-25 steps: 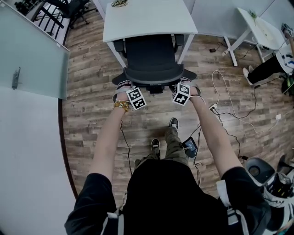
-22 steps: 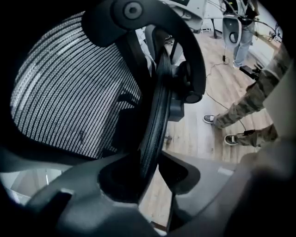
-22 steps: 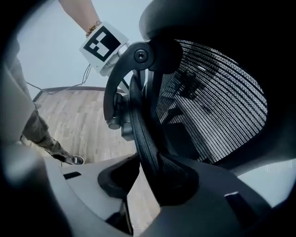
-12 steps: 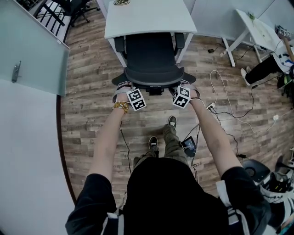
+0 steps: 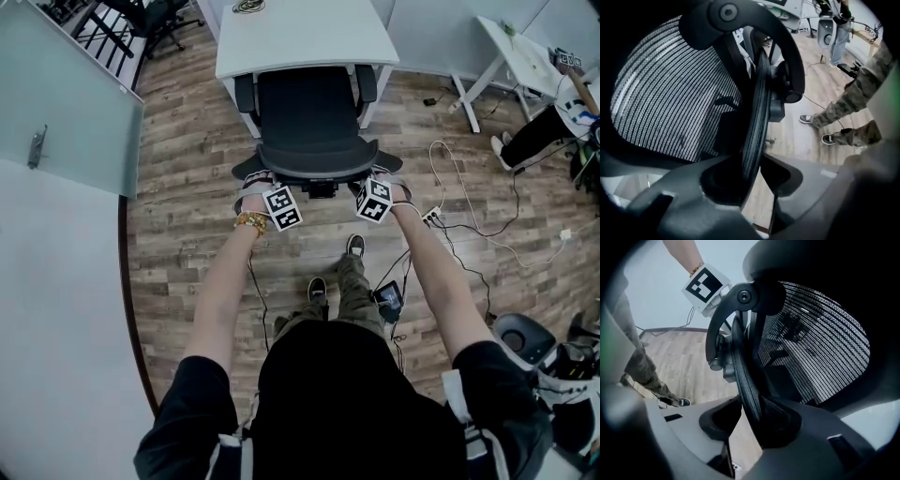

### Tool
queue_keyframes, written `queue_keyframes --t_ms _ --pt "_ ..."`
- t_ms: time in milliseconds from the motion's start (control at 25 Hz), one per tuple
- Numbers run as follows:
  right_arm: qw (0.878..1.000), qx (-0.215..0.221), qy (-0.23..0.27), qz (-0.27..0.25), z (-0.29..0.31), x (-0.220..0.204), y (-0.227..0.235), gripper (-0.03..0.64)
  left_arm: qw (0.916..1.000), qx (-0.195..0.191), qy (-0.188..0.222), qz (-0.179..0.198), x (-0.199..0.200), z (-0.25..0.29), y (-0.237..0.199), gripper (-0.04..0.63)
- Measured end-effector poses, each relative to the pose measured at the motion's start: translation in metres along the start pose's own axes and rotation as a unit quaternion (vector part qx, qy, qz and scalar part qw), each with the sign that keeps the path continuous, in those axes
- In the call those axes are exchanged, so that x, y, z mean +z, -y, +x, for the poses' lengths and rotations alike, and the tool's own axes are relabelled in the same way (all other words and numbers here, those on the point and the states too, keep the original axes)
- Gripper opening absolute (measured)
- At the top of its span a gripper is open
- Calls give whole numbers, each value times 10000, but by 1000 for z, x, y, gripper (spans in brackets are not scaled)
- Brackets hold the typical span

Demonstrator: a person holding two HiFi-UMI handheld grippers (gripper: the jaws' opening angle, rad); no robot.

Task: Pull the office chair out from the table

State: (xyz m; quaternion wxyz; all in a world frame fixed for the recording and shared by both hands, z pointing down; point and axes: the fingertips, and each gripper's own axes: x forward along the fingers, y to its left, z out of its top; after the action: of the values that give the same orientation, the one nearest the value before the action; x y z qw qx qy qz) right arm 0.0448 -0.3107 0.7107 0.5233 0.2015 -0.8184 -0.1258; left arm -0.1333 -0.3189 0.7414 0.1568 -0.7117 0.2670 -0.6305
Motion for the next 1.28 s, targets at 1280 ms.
queue_keyframes --t_ms 1280 --pt "9998 51 -130 145 -18 1 -31 118 9998 149 62 113 -1 -23 27 143"
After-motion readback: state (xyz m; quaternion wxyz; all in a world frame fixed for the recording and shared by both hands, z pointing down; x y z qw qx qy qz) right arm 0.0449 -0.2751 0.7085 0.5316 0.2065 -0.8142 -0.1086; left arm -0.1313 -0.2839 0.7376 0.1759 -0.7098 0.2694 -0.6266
